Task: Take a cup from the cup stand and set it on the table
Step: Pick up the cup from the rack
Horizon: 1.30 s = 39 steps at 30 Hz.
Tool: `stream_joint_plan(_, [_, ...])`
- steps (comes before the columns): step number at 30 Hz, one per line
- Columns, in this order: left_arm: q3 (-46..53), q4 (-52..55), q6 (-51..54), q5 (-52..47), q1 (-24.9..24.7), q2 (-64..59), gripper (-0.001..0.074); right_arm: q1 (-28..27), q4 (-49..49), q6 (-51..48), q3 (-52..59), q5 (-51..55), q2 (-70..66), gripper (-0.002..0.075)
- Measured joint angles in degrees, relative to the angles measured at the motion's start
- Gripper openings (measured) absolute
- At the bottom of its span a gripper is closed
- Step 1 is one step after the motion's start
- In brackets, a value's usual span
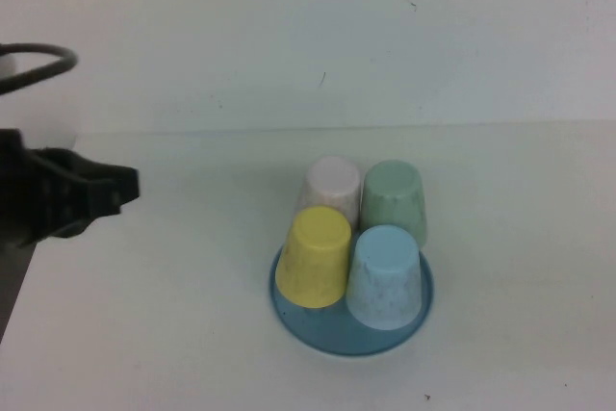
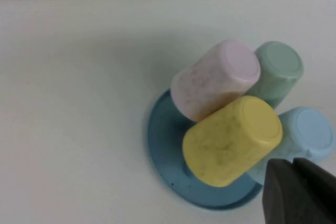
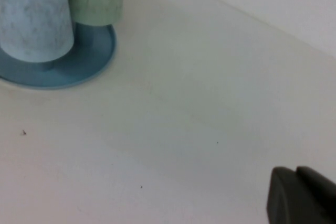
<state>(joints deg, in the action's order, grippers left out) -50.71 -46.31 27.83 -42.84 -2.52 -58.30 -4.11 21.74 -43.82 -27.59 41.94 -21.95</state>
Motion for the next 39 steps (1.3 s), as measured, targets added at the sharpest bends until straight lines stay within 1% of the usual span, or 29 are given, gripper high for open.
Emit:
stream_joint_plan(1, [-1.03,-1.29,1.62,0.00,-1.38,-2.25,-0.0003,0.00,0.00,-0.13,0.28,-0.10,0.00,-0.0003])
stream_joint_plan(3, [-3.16,-1.53,3.86,0.36,-5.71,-6.66,-0.0003,0.00,0.59,-0.13,1.10,-0.52,0.00,-0.0003])
stream_joint_plan(5, [-5.12,0.75,3.84,1.28,-10.57,-10.48,-0.0003,0.00,1.79,-0.24,2.40,-0.94,0.00,-0.0003])
stream_joint_plan(7, [-7.32,4.85,1.52,2.15,-15.40,-13.65,-0.0003,0.00,2.99,-0.35,3.79,-1.16,0.00,-0.0003])
stream_joint_plan(9, [-10.14,10.92,-3.37,2.44,-20.04,-16.62,-0.0003,0.00,3.75,-0.75,5.27,-1.16,0.00,-0.0003])
stream_joint_plan(11, [-12.98,17.80,-10.05,2.44,-23.40,-19.08,-0.0003,0.00,4.19,-0.87,6.39,-1.25,0.00,-0.0003])
stream_joint_plan(15, [-19.53,32.20,-21.88,0.64,-29.18,-23.81,-0.0003,0.00,4.96,-1.48,6.87,-1.74,0.00,-0.0003])
stream_joint_plan(18, [-24.24,39.74,-28.59,-3.39,-32.77,-27.51,0.0014,0.00,5.29,-1.65,6.87,-2.82,0.00,-0.0003])
stream_joint_plan(20, [-27.45,42.51,-30.74,-6.86,-34.43,-30.18,0.0069,0.00,5.98,-1.90,7.16,-3.78,0.00,-0.0003])
stream_joint_plan(22, [-31.03,43.57,-32.27,-9.58,-35.43,-33.35,0.0160,0.00,6.83,-1.90,7.93,-4.68,0.00,-0.0003])
stream_joint_plan(25, [-36.17,44.35,-35.66,-13.35,-35.81,-38.07,0.0372,0.00,8.50,-2.63,8.84,-4.78,-0.09,-0.0003])
stream_joint_plan(27, [-38.89,44.45,-36.54,-14.93,-35.81,-40.59,0.0490,0.00,9.76,-3.75,9.07,-4.90,-0.09,-0.0003])
stream_joint_plan(28, [-40.23,44.62,-36.95,-15.57,-35.81,-41.84,0.0538,0.00,10.39,-4.48,9.07,-4.90,-0.09,-0.0003])
stream_joint_plan(29, [-41.14,44.60,-37.05,-15.83,-35.81,-42.76,0.0568,0.00,11.12,-5.24,9.07,-4.90,-0.09,-0.0003])
stream_joint_plan(31, [-42.94,44.60,-37.41,-16.23,-35.81,-44.74,0.0599,0.00,12.47,-6.60,9.07,-5.00,-0.09,-0.0003])
stream_joint_plan(33, [-44.04,44.60,-38.65,-16.35,-35.81,-46.40,0.0610,0.00,13.27,-7.35,9.07,-5.00,-0.09,-0.0003])
stream_joint_plan(39, [-44.67,47.58,-43.11,-17.20,-35.81,-49.07,0.0617,0.00,13.74,-7.63,9.07,-5.09,-0.09,-0.0003])
